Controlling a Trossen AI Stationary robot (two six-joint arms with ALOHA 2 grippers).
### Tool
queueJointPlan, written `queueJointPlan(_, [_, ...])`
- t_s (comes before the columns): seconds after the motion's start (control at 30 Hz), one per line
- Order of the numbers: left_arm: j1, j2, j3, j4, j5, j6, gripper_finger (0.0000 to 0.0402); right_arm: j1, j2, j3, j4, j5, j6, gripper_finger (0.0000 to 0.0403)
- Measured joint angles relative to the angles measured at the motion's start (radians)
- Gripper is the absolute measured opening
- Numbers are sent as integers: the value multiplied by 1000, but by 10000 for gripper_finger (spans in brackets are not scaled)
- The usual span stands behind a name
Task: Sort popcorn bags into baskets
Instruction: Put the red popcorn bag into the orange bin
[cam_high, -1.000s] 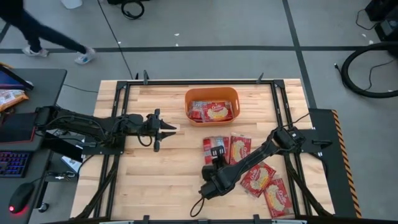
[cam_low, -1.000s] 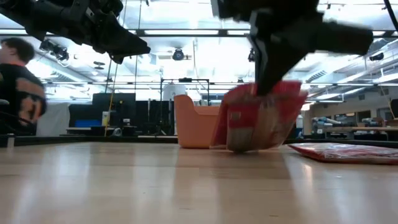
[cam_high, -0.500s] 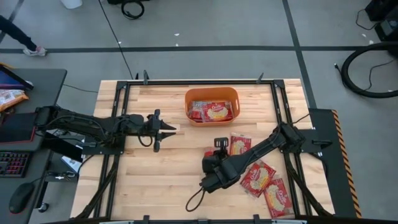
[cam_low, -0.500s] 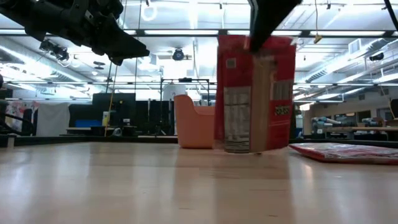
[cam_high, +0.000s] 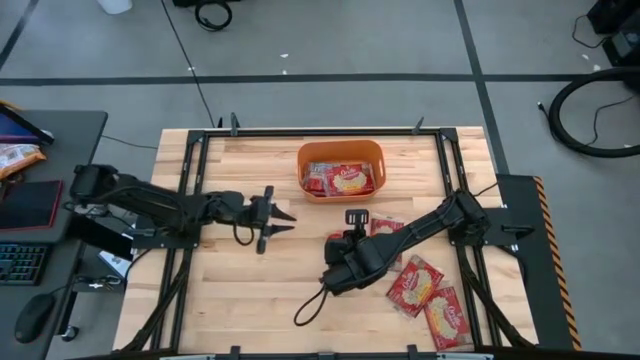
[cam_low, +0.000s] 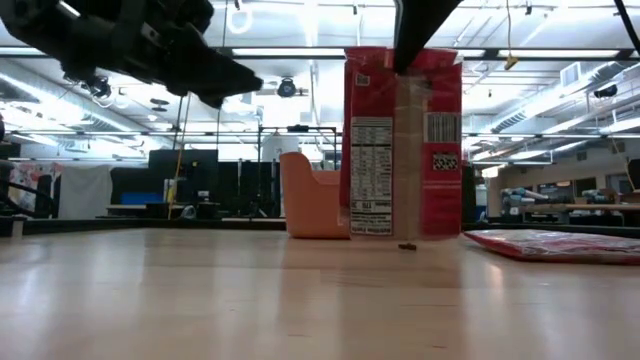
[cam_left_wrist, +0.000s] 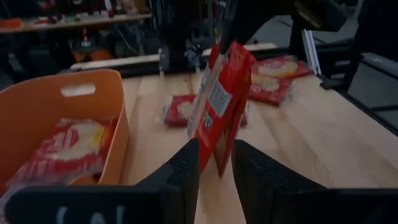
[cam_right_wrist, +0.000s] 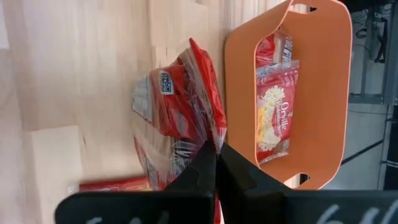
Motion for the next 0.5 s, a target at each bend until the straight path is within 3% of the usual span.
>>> queueJointPlan(0.33, [3, 260, 4, 317, 0, 51, 159, -9, 0, 0, 1, 5, -10, 7])
queueJointPlan(0.5, [4, 361, 64, 346, 0, 50, 178, -22, 0, 0, 18, 8, -10, 7])
